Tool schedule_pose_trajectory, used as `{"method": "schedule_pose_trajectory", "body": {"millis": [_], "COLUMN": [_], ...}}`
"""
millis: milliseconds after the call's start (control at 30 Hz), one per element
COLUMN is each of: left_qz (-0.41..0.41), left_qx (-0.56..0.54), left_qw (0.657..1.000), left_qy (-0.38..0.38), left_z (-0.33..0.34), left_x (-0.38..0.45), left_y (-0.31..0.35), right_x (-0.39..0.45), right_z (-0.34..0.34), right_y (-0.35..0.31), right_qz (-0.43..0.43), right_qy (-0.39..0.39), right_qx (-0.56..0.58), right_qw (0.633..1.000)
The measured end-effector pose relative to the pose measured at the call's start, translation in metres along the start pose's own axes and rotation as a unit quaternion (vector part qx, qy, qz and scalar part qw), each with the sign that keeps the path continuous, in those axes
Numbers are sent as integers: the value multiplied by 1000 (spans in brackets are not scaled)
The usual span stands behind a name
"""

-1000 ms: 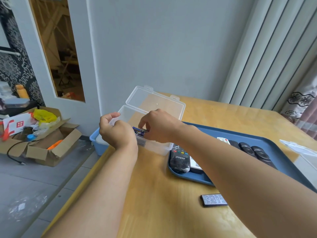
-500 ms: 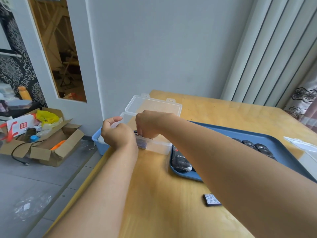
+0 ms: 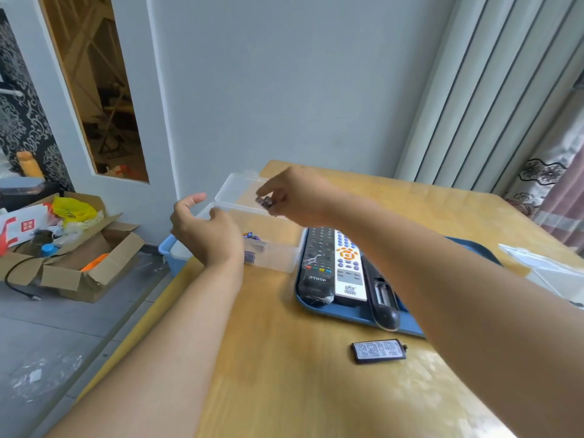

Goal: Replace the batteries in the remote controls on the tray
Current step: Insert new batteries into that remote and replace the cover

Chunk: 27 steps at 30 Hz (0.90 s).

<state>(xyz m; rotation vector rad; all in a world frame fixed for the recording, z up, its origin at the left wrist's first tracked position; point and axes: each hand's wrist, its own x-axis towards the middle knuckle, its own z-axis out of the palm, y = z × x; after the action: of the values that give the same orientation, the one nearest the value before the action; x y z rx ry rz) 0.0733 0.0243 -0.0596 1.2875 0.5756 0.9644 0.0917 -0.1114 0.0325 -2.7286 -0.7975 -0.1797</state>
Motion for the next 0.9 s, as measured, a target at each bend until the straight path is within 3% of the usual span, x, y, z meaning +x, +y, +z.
{"method": "schedule_pose_trajectory", "body": {"millis": [67,100,200,300,333,400,467,567,767,900], "left_qz": [110,180,351,357,341,342,384,429,402,347], "left_qx": [13,17,5,103,186,363,464,531,571,572], "left_qw": [994,982,924,869,837,751,679,619,592,608], "left_qy": [-27,-47,-150,-327,-387,-433,-421,-389,-401,-429], "left_z": [0,2,1,-5,-6,-7,-8,-9,-4,1], "left_x": [-17,-30,-71,-124,-144,-173,-193,-205,-217,-218], "left_y": [6,10,23,43,48,53,55,57,58,61], "right_x": [-36,-59,-117,-163,-176,-188,-194,-200,-205,-206], "right_z": [-13,-19,-17,-12,-11,-9,-11,-14,-11,-13], "right_y": [26,43,90,117,124,129,131,131,132,131], "right_qz": [44,65,120,172,180,178,167,169,204,220], "right_qy": [42,62,76,81,85,91,93,95,95,97], "right_qx": [164,266,549,701,732,767,776,767,728,705], "right_qw": [985,960,824,687,652,609,600,612,647,667]}}
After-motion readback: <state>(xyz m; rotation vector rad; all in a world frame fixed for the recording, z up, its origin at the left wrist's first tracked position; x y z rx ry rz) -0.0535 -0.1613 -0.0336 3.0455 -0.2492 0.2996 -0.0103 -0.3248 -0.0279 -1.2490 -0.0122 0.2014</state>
